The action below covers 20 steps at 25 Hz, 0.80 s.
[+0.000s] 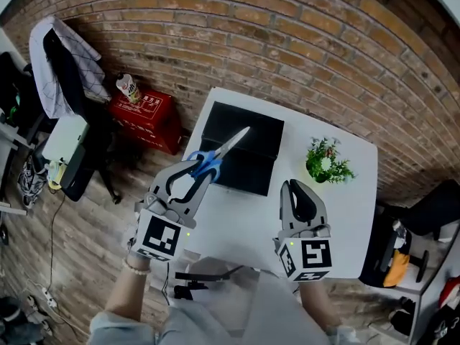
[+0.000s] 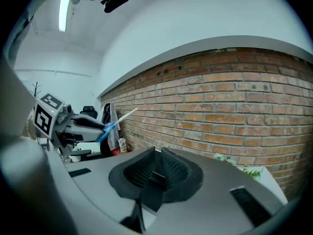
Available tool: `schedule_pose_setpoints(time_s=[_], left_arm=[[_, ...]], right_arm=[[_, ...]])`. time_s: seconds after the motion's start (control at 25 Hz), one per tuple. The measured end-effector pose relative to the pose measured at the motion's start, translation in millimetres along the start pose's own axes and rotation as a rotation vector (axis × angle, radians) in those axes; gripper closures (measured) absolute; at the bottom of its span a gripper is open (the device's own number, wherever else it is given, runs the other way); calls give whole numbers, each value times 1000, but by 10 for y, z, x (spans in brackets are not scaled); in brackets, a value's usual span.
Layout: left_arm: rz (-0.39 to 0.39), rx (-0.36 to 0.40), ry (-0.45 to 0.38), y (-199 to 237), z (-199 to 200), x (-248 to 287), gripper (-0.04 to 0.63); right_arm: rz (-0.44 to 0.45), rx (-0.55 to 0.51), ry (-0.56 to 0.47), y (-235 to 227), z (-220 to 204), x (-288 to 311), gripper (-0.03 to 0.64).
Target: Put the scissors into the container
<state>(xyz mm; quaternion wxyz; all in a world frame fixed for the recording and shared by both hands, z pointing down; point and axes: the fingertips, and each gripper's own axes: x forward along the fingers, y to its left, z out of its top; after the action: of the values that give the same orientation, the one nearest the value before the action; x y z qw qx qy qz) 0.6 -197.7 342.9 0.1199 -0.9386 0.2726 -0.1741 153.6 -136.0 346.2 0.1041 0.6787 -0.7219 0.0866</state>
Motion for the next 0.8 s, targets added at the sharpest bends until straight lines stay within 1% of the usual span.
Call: schedule_pose_setpoints(time_s=[0.32, 0.56, 0.8], left_arm=[[-272, 145, 149, -304, -520, 671, 499], [-474, 254, 292, -552, -1027, 1056, 499], [-617, 290, 420, -748, -1464, 1353, 499]], right_arm=[[-51, 30, 20, -209, -105, -134, 554], [-111, 64, 46, -367, -236, -270, 554], [-146, 87, 67, -491, -364, -355, 554]])
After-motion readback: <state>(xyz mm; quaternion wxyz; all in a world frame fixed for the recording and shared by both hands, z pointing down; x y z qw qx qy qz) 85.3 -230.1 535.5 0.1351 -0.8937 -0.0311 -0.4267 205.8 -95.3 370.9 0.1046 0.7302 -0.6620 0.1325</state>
